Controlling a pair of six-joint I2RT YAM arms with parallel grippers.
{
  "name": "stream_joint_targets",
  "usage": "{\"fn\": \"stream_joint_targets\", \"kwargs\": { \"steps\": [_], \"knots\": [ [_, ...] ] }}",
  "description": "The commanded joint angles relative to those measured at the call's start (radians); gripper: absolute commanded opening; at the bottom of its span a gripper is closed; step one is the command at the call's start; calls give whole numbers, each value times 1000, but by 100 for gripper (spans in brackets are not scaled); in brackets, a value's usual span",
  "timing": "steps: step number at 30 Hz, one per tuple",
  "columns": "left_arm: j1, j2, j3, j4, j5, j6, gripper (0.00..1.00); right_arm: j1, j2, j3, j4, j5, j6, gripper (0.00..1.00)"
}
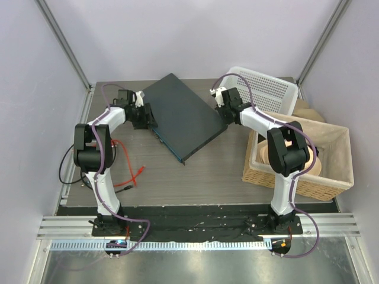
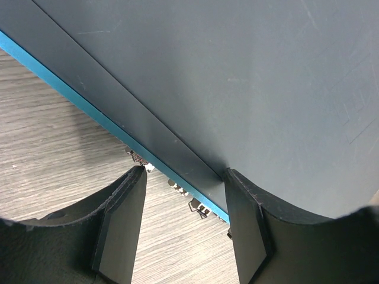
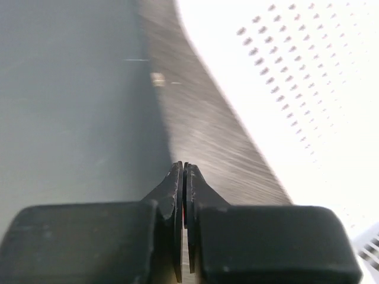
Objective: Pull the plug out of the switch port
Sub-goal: Move the switch port to the center of the board, then pull the plug from the switch port.
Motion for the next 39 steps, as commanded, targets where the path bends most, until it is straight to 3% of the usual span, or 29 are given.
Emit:
{"fn": "stream_joint_targets", "kwargs": {
  "steps": [1,6,9,13,15,25,28,31,34,37,38,39],
  "knots": [
    [-9,-34,-29,-40,21,-3,59,13,28,8,79,173,-95,1],
    [-11,-33,-36,-34,29,-5,59,13,83,40,79,187,-129,1],
    [-11,-34,-43,-28,32,-5,59,13,105,78,-4,88,-140,1],
    [-11,-42,-38,-31,33,4,59,14,102,117,-183,-334,-159,1],
    [-9,-51,-36,-31,41,-9,59,28,90,100,-234,-425,-173,3],
    [-8,-73,-47,-51,36,3,59,123,57,34,-253,-492,-196,4],
    [-6,-79,-55,-46,30,4,59,126,48,22,-221,-416,-173,4],
    [-2,-90,-56,-49,26,17,59,121,37,11,-153,-249,-164,9],
    [18,-119,-29,-83,26,30,59,106,16,67,-145,-203,-164,14],
    [52,-166,0,-123,29,55,59,108,-19,150,-168,-222,-158,32],
    [60,-182,-4,-128,27,58,59,112,-27,185,-177,-228,-147,44],
    [76,-214,-7,-138,24,60,59,117,-36,199,-182,-235,-126,50]
  ]
}}
